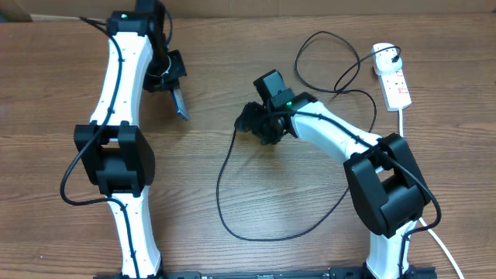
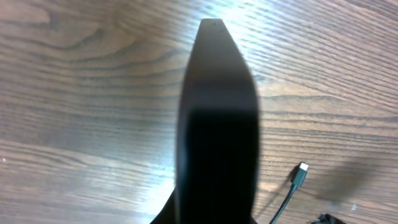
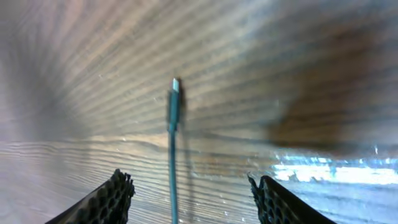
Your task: Plug charger to phone and switch on socket
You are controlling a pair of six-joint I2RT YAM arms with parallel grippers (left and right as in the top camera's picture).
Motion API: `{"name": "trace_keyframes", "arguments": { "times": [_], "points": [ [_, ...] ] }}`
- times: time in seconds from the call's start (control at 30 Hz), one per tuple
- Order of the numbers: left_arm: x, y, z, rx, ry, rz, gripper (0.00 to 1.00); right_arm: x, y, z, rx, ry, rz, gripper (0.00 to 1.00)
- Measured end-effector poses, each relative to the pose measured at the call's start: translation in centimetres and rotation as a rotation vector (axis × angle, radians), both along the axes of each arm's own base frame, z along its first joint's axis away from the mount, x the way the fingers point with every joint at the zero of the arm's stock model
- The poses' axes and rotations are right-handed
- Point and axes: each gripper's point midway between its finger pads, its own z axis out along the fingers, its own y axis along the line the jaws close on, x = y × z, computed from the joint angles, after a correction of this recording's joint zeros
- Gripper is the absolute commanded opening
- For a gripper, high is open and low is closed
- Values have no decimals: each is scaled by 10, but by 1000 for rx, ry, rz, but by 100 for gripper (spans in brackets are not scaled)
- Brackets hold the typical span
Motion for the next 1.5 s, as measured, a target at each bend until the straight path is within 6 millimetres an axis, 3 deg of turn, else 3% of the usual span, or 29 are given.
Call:
{"name": "trace_keyframes", "arguments": {
  "times": [0.2,0.57,0.73,0.87,1.13,1.5],
  "points": [
    [-6,0,0,-35,26,19,4,15,11,9,31,-6,18,57],
    [-10,-3,0,-55,44,18,4,21,17,-6,54,9,-8,51],
    [-11,-3,0,-55,48,18,4,19,19,-19,47,34,-15,49],
    [-11,-3,0,-55,47,18,4,17,21,-21,44,39,-18,44],
    [-11,-3,0,-55,47,17,4,9,28,-25,3,34,-19,44],
    [-11,-3,0,-55,47,17,4,9,33,-30,10,45,-22,28]
  ]
}}
